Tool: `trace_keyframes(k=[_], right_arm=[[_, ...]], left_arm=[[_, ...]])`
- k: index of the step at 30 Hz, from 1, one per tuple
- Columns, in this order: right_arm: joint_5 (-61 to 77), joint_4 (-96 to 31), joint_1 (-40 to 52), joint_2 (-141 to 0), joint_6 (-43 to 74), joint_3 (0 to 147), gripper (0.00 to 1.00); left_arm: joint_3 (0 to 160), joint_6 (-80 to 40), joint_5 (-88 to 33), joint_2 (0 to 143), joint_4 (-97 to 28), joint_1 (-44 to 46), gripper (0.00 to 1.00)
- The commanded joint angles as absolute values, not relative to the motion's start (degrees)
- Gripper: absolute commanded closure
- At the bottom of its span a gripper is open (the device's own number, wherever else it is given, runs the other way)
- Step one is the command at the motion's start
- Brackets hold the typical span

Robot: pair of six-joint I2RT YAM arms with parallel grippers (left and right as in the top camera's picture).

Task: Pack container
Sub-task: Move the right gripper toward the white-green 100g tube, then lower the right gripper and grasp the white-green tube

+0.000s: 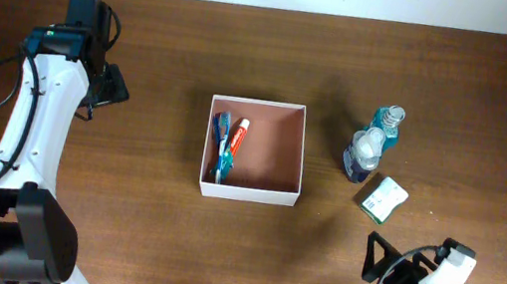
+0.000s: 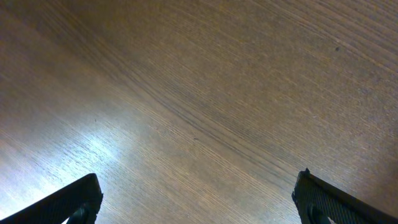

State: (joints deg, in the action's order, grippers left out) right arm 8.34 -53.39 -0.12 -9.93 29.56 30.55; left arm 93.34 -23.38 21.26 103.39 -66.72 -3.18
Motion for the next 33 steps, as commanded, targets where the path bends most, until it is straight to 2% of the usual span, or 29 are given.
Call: trace_keyframes(k=[1, 7, 18, 24, 33], right_arm=[[5.3, -52.9, 0.0, -16.5, 29.4, 31.1, 0.05], [2.3, -49.6, 0.0, -35.1, 29.6, 31.1, 0.05], [2.5, -31.3, 0.0, -62.3, 30.5, 31.9, 0.05], [1.2, -26.2, 0.0, -69.9, 30.5, 31.9, 0.05], [-4.7, -23.1, -0.1, -71.4, 30.5, 31.9, 0.05]], left_arm=[[93.8, -23.1, 21.1, 103.2, -66.9, -3.3, 0.01], [93.8, -23.1, 21.1, 103.2, -66.9, -3.3, 0.01], [93.8, -23.1, 21.1, 103.2, -66.9, -3.3, 0.0], [93.8, -23.1, 21.1, 103.2, -66.9, -3.3, 0.01], [93.8, -23.1, 21.1, 103.2, -66.9, -3.3, 0.01]])
